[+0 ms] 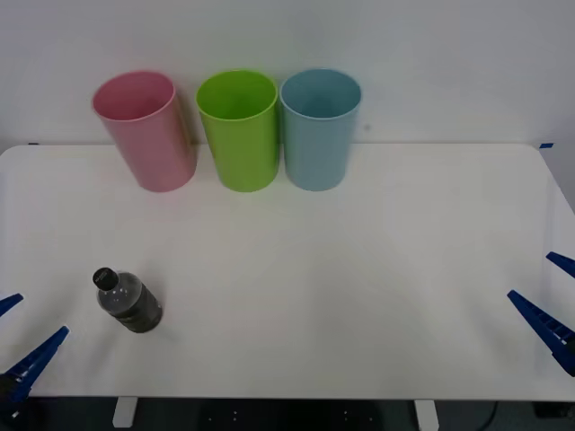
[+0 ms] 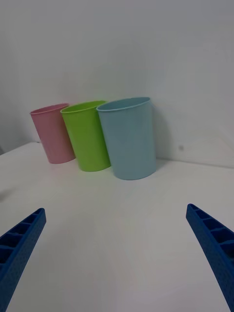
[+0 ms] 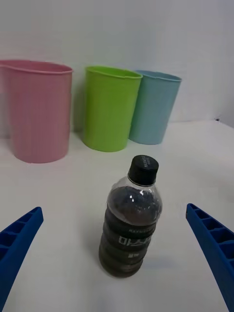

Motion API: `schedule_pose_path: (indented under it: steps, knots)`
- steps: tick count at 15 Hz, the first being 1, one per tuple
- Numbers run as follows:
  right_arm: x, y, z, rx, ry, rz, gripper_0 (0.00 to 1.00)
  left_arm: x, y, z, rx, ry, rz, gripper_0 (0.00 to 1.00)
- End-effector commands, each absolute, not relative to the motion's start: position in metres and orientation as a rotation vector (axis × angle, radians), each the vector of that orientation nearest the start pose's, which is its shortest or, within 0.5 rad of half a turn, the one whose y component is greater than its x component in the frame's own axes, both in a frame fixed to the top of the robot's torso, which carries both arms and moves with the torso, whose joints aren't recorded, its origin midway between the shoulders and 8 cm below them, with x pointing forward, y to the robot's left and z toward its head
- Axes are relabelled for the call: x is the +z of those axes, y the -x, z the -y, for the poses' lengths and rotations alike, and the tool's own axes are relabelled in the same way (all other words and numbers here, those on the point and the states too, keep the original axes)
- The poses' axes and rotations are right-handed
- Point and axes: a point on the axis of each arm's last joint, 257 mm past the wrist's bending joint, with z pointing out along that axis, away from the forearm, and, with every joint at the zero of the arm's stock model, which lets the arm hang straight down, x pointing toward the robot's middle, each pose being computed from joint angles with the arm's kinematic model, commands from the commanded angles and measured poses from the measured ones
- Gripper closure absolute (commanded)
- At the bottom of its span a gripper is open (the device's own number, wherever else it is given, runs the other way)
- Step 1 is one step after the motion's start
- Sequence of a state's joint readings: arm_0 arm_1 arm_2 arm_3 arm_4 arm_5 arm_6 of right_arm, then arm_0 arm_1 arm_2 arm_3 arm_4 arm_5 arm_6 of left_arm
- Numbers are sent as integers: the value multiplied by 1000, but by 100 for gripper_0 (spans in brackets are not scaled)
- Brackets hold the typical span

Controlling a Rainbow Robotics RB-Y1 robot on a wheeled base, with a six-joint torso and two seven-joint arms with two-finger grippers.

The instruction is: Grasp the object on the table and drop it into the matching bin: aluminum can to the light blue bin, PET bottle to the pink bin.

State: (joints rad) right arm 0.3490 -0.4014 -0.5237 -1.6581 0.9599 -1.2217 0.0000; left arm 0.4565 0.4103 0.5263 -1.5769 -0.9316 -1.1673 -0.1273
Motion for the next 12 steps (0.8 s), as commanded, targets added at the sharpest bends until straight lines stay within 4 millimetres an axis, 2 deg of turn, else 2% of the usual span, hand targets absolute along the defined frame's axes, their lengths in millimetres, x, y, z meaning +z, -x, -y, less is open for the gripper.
schedule_pose_path:
  steps: [1, 6, 12]
  knots:
    - [-169, -342, 330, 567, 465, -1441, 0, -244, -312, -374, -366, -441, -1613, 0]
    - [-169, -342, 330, 567, 465, -1441, 0, -275, -313, -368, -404, -418, -1659, 0]
    - [-169, -342, 330, 567, 465, -1441, 0, -286, -329, -349, -464, -407, -1647, 0]
